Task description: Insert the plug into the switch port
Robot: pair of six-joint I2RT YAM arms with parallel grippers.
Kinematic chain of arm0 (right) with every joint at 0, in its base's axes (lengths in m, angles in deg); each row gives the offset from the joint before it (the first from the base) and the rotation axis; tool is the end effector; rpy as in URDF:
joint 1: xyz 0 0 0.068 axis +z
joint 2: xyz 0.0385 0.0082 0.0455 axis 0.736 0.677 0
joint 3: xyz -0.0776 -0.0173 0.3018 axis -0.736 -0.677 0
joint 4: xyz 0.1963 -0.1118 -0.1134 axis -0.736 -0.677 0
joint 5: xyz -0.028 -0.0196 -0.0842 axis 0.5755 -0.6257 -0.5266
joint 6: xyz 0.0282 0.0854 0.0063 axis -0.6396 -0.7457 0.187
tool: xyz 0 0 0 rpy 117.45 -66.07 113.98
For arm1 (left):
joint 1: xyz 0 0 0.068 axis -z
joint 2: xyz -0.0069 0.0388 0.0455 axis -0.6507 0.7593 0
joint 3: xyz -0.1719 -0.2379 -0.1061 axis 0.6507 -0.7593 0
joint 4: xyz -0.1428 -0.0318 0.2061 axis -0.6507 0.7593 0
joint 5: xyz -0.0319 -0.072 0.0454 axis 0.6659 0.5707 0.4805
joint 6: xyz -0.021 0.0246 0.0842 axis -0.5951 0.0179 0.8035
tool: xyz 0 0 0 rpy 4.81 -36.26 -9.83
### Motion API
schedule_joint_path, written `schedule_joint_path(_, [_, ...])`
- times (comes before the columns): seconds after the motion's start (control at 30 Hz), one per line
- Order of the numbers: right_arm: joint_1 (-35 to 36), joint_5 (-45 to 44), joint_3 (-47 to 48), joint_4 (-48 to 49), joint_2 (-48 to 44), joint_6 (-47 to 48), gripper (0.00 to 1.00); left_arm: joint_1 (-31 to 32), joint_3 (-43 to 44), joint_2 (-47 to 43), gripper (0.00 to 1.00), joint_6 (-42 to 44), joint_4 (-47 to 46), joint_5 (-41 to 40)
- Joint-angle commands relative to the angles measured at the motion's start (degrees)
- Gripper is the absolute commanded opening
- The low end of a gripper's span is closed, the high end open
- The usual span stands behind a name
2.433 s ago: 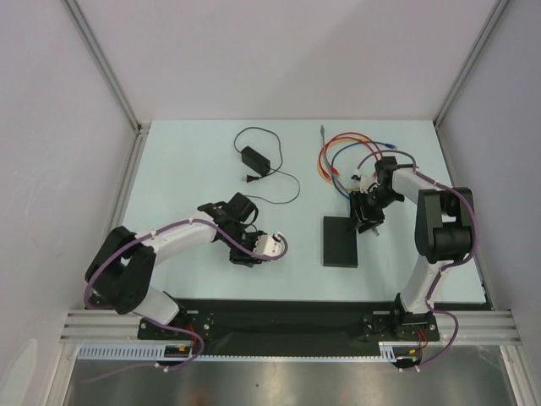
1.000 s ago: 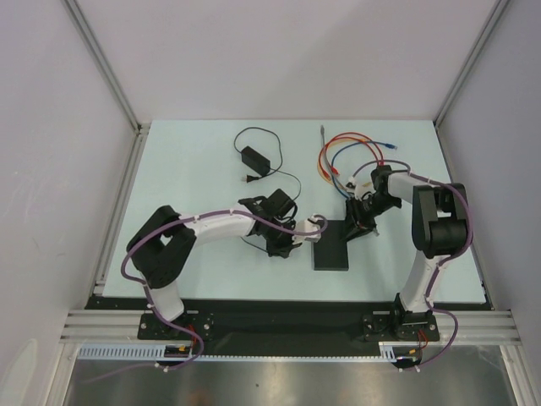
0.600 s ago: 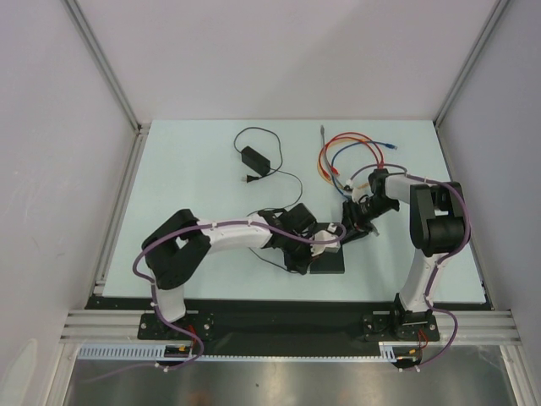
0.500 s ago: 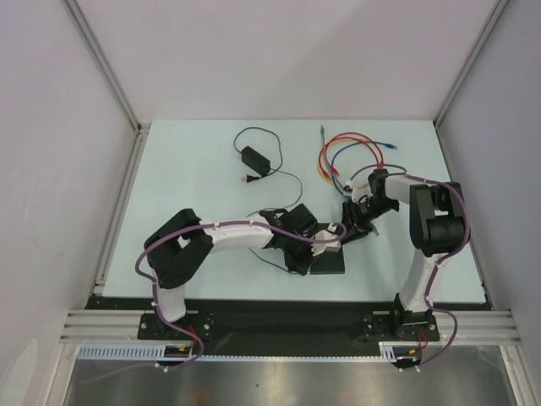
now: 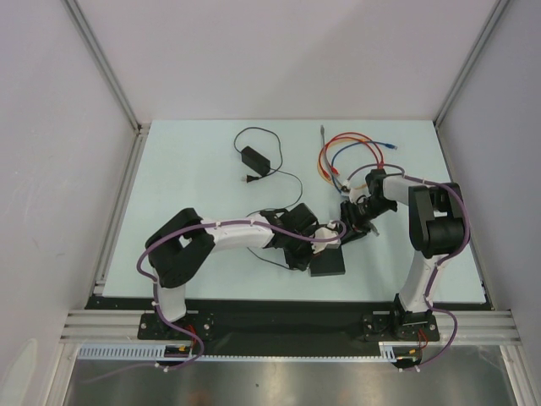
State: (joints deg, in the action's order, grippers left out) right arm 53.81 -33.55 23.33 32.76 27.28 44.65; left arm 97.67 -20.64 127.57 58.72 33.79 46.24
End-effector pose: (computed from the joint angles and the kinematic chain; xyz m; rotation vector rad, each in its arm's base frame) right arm 0.3147 0.0914 0.1401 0.3461 -2.8625 -1.1586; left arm 0.1887 -0.3483 0.1647 1.7410 2.1305 -0.7433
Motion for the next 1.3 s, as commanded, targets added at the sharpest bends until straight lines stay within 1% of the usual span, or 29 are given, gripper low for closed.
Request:
schedule_joint_path(0.0, [1.93,-3.67,-1.43,1.24,-0.27,1.02,0.32,0.14,1.46,-2.85,0.01,-1.60,-6.06,0.16])
schedule_joint_path(0.23, [2.02,-4.28,-1.26,1.23,0.26,0.76,0.33,0.05,1.03,-4.08,0.00,-1.77,-7.03,0.85])
schedule_joint_path(0.47, [2.11,-4.90,-1.17,1.15,0.35,0.58,0.33,0.05,0.50,-6.71,0.00,-1.86,-6.85,3.93])
schedule_joint_path(0.73, [1.93,-4.55,-1.17,1.06,0.44,0.41,0.33,-0.04,0.33,-5.05,0.01,-2.47,-6.24,5.25])
schedule_joint_path(0.83, [1.15,-4.37,0.05,-0.43,0.96,1.02,0.38,-0.13,-2.30,-6.27,0.00,-2.82,-7.73,5.34])
schedule_joint_path(0.87, [0.19,-4.37,0.58,-2.44,0.88,2.24,0.46,-0.56,-2.84,-6.97,0.00,-3.09,-8.00,5.34])
schedule_joint_path(0.93, [-1.31,-4.72,2.25,-4.56,-0.25,3.83,0.52,-1.35,-3.89,-9.26,0.00,-3.09,-7.74,5.25])
schedule_joint_path(0.97, [-2.36,-4.38,2.35,-5.87,-1.22,4.71,0.58,-2.23,-4.16,-10.05,0.00,-3.09,-7.47,5.34])
schedule_joint_path(1.03, [-4.56,-4.02,1.82,-6.24,-4.46,4.72,0.64,-2.85,-4.69,-11.98,0.00,-2.04,-5.63,5.43])
schedule_joint_path(1.07, [-4.66,-4.98,1.12,-6.24,-7.53,4.80,0.74,-2.85,-4.69,-12.42,0.00,-1.25,-4.58,5.25])
schedule_joint_path(1.1, [-4.74,-5.51,0.86,-6.85,-8.86,4.89,0.76,-2.85,-4.78,-12.60,0.00,-0.72,-2.83,5.16])
schedule_joint_path(1.13, [-4.57,-5.69,0.59,-7.37,-9.57,5.06,0.77,-2.85,-4.86,-12.61,0.00,-0.80,-2.20,5.16])
schedule_joint_path(1.17, [-4.48,-4.91,-0.11,-8.60,-9.93,5.24,0.76,-2.85,-4.69,-12.26,0.00,-0.89,-1.50,5.60])
schedule_joint_path(1.2, [-4.39,-3.94,-0.81,-8.52,-9.76,5.24,0.74,-2.68,-4.43,-11.73,0.00,-1.59,0.16,5.95])
schedule_joint_path(1.23, [-3.78,-4.89,-0.47,-8.87,-9.58,4.89,0.69,-2.33,-3.56,-10.33,0.00,-2.21,0.96,6.13])
schedule_joint_path(1.27, [-3.69,-4.12,-0.81,-8.44,-8.54,4.89,0.68,-1.98,-3.20,-9.89,0.00,-3.08,1.84,6.22])
